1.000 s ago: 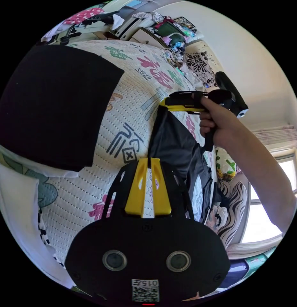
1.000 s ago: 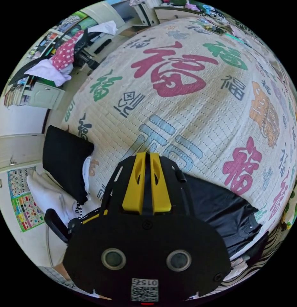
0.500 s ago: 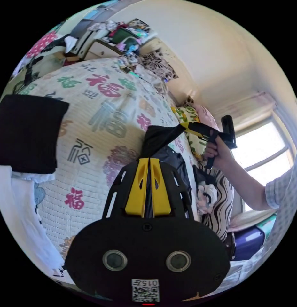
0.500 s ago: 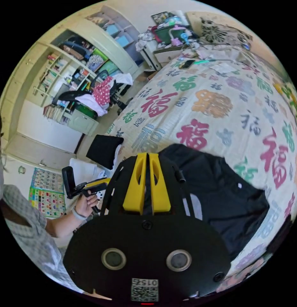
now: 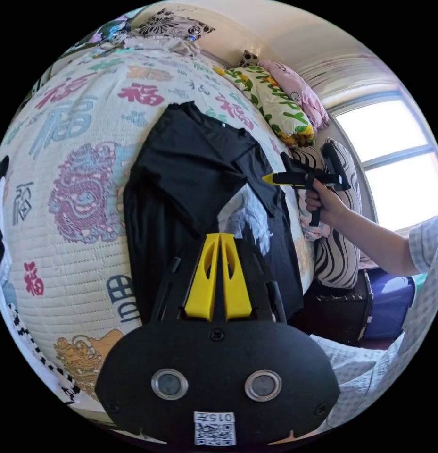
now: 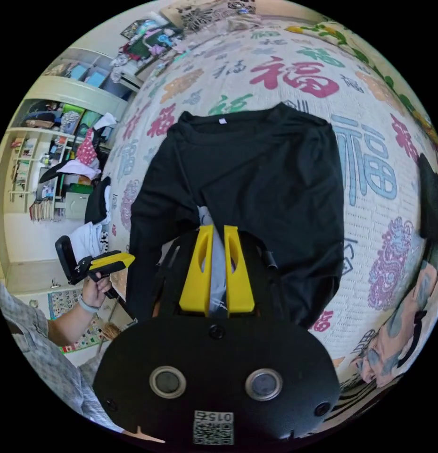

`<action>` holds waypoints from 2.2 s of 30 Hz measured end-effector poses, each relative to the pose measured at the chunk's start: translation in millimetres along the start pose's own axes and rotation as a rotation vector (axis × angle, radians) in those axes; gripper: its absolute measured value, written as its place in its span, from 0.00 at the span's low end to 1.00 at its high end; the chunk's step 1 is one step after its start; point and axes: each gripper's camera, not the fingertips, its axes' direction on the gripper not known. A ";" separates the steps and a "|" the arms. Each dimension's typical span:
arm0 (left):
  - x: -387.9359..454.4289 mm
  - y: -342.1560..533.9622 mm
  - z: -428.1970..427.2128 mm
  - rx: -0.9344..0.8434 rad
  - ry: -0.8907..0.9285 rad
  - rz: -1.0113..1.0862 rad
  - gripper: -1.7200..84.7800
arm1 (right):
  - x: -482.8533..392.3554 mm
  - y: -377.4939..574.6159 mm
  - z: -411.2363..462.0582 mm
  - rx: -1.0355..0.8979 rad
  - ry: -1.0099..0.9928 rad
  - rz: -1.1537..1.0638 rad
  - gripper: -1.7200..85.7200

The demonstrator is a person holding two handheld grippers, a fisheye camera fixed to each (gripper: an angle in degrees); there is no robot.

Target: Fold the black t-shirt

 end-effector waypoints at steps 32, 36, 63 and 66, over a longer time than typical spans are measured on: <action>28.1 -306.9 117.0 -0.264 -0.292 0.137 0.04 | 99.0 -83.6 -95.7 -0.094 0.234 -0.087 0.02; 35.0 -317.9 105.9 -0.265 -0.291 0.158 0.02 | 101.5 -77.4 -123.1 -0.108 0.247 -0.107 0.01; 106.4 -45.0 23.7 -0.193 -0.059 0.360 0.02 | 17.6 285.4 -235.8 -0.037 -0.050 -0.350 0.01; 102.7 21.9 35.9 -0.276 -0.049 0.282 0.02 | -0.6 347.8 -198.3 -0.187 0.017 -0.372 0.01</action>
